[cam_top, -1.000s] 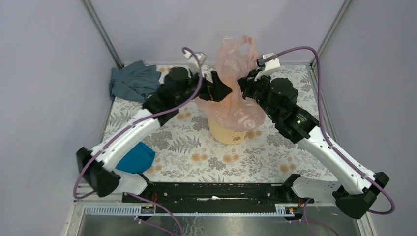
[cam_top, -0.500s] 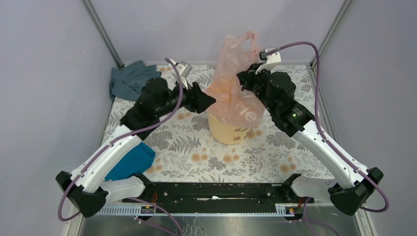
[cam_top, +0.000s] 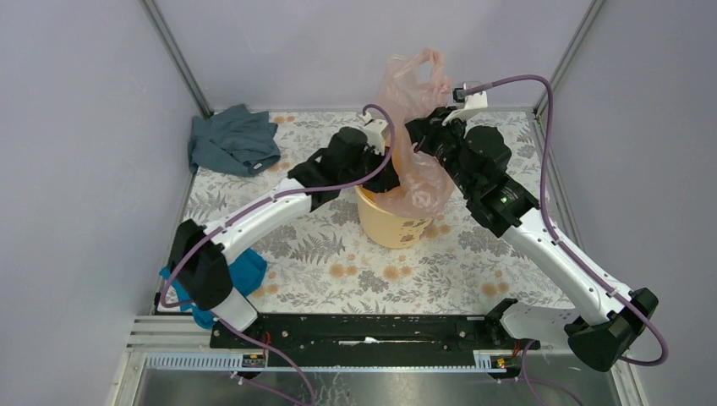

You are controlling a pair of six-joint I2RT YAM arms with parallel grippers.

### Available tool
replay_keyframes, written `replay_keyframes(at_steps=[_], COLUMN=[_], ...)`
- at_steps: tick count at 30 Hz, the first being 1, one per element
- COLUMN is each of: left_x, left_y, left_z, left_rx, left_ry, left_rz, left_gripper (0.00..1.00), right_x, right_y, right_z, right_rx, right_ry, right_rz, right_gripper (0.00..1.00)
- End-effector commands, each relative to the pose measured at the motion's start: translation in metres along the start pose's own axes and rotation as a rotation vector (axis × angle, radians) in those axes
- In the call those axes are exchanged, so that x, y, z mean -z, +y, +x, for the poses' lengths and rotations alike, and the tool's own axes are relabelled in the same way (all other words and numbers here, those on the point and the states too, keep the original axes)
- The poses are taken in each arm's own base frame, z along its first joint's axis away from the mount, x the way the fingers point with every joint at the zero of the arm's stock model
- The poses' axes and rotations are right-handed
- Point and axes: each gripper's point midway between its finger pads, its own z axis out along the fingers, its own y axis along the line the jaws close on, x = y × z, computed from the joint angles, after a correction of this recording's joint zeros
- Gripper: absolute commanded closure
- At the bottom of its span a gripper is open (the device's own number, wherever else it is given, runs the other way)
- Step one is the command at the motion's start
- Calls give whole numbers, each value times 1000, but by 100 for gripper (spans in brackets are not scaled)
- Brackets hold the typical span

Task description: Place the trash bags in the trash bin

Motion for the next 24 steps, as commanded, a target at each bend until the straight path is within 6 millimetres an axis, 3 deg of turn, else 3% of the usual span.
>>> replay_keyframes(at_steps=[1,4,11,13,15,20,24], left_x=[-4,11,85,104,122,164,155], left_y=[5,-5,-33,-48,-76,-147,-162], left_z=[-29,-38,-71,-72,-67,-34,-20], left_rx=[-4,-12,-79,-109,-158,-266,-242], left_ry=[-67,-88,-247,-282,-293,-300,-278], left_rz=[-84,-65,-24,42,197,638,710], left_gripper=[89,82,41,30,20,13,25], right_x=[-6,-10,-7,-9,-11,-20,-30], right_y=[-5,-12,-17,-18,-18,-16,-19], right_z=[-6,5,-1,-2,-7,-20,-26], right_rx=[-10,9,-11,-21,-39,-118,-207], right_ry=[-61,-28,-56,-60,-71,-108,-128], right_rz=[13,45,76,87,97,125,168], right_gripper=[100,100,100,100,100,100,100])
